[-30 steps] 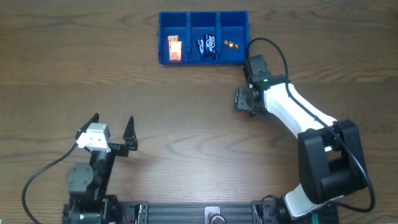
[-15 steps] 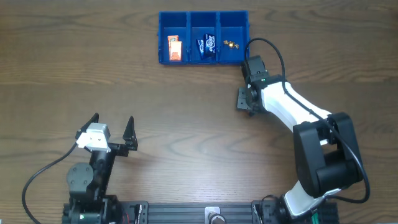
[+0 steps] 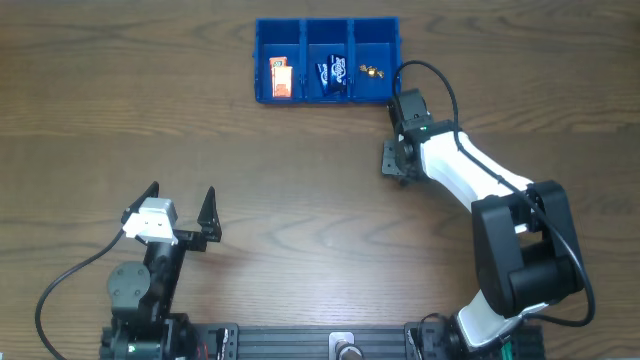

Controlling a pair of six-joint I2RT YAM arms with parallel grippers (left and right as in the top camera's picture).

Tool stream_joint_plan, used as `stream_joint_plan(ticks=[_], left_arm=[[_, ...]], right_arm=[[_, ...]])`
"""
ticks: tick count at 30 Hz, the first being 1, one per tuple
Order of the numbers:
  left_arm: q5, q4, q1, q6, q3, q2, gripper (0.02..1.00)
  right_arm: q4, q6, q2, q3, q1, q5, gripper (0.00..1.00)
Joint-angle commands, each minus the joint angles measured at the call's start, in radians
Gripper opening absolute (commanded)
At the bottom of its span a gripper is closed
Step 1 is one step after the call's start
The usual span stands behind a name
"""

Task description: Sort Candies Into Trays

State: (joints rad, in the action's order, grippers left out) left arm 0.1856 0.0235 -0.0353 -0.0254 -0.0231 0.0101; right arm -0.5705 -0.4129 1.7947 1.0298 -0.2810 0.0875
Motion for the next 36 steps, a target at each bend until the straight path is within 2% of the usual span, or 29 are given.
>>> stream_joint_plan(ticks=[1,9,22,30,33,36], left_arm=[[0.022,0.033,0.002,0.003,0.018,-0.006,0.998],[0.022,0.033,0.002,0.003,0.018,-0.006,0.998],[0.022,0.033,0.002,0.003,0.018,-0.006,0.998],[0.022,0.033,0.002,0.003,0.018,-0.006,0.998],[0.022,0.033,0.002,0.003,0.018,-0.006,0.996],[0.022,0.033,0.002,0.003,0.018,-0.006,0.998]], right_arm=[[0.006,0.025,0.024,0.005,0.008,0.024,0.474],[0.016,0.025,0.048,0.005,0.014,0.024,0.424],[-0.004,0.016,0.037,0.006,0.006,0.023,0.038],[-0.137,0.022,-0.237,0.093,-0.063,0.029,0.034],[-0.232,0.052,-0.300,0.273,-0.072,0.054,0.036],[-0.280,0.104,-0.235,0.467,-0.056,0.074,0.034]])
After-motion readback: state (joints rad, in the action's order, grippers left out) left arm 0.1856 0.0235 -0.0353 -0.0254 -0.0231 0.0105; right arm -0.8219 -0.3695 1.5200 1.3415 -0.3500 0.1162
